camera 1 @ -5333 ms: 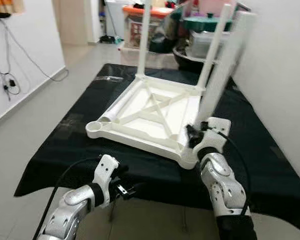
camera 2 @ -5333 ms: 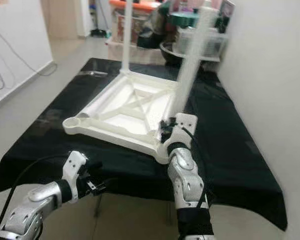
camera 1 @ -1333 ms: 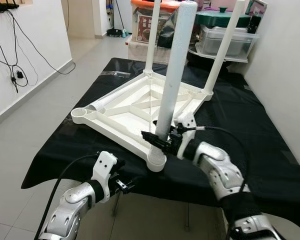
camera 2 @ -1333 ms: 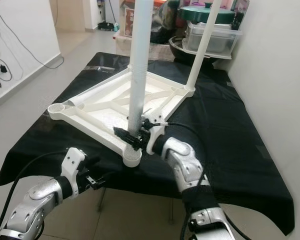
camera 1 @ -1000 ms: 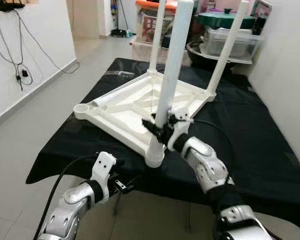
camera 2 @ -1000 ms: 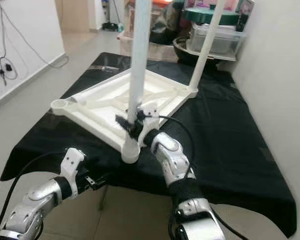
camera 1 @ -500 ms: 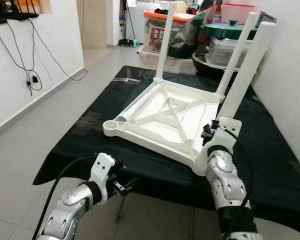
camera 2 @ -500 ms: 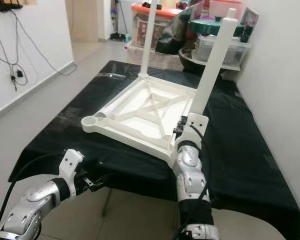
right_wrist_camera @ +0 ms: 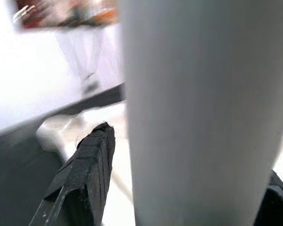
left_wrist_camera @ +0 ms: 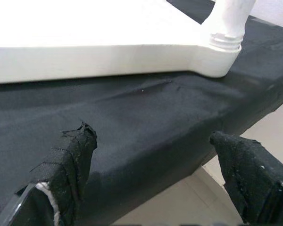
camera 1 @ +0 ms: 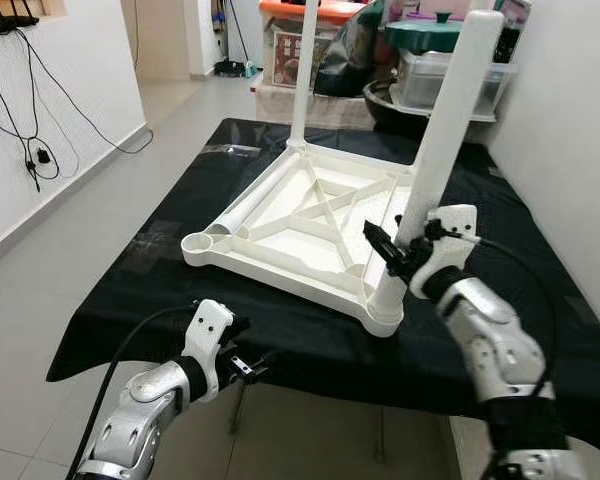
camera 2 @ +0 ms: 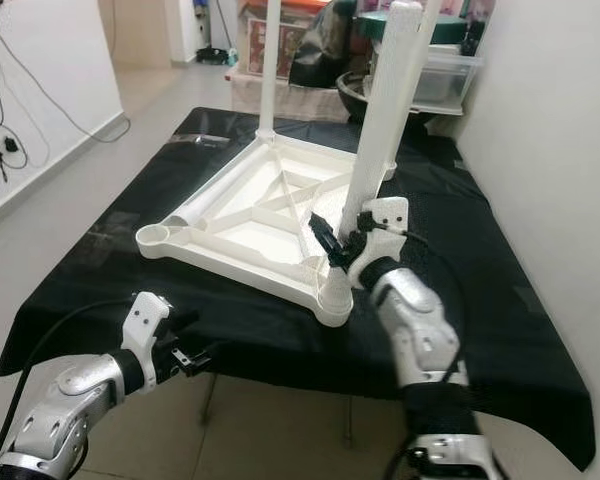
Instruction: Building children table
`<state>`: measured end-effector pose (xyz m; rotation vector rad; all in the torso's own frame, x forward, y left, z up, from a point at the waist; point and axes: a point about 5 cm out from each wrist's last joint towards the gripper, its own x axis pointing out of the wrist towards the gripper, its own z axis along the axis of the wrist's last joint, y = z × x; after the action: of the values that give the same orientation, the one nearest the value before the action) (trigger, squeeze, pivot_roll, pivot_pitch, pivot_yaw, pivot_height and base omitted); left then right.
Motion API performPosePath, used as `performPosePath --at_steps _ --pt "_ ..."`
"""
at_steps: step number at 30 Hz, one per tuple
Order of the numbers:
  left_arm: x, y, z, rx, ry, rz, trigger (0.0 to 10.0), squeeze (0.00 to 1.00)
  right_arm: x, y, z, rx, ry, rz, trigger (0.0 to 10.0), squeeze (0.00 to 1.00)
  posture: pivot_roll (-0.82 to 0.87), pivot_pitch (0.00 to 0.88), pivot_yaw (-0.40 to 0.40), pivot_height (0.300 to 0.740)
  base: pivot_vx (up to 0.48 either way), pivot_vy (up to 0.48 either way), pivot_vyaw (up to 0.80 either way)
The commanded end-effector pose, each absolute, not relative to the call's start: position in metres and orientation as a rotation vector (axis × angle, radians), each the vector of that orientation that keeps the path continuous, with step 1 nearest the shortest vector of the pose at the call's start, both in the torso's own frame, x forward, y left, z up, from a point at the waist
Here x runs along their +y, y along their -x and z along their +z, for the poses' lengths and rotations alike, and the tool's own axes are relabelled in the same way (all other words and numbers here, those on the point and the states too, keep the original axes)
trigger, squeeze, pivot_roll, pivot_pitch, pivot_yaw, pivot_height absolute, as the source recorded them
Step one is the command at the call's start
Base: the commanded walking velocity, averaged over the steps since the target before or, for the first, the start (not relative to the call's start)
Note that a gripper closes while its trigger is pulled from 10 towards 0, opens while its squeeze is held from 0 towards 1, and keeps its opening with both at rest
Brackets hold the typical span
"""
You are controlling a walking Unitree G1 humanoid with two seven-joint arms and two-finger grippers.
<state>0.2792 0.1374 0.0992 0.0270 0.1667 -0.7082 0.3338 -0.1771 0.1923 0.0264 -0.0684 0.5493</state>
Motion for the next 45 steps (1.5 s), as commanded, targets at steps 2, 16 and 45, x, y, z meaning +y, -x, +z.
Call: performPosePath --at_steps 2,16,45 --pt "0.133 -0.277 0.096 0.169 -0.024 -0.711 10.0 0.00 -0.166 -0.330 0.178 0.018 -0.005 0.713 10.0 0.00 0.08 0.000 -0.112 0.740 0.000 0.000 0.00" --pt "0.140 -0.278 0.097 0.166 -0.032 -0.693 10.0 0.00 -0.165 -0.354 0.146 0.157 -0.005 0.405 0.0 0.00 0.09 0.000 -0.117 0.740 0.000 0.000 0.00" --pt "0.133 -0.272 0.091 0.173 -0.028 -0.716 10.0 0.00 -0.169 -0.336 0.188 -0.116 -0.177 0.342 10.0 0.00 0.07 0.000 -0.098 0.740 0.000 0.000 0.00"
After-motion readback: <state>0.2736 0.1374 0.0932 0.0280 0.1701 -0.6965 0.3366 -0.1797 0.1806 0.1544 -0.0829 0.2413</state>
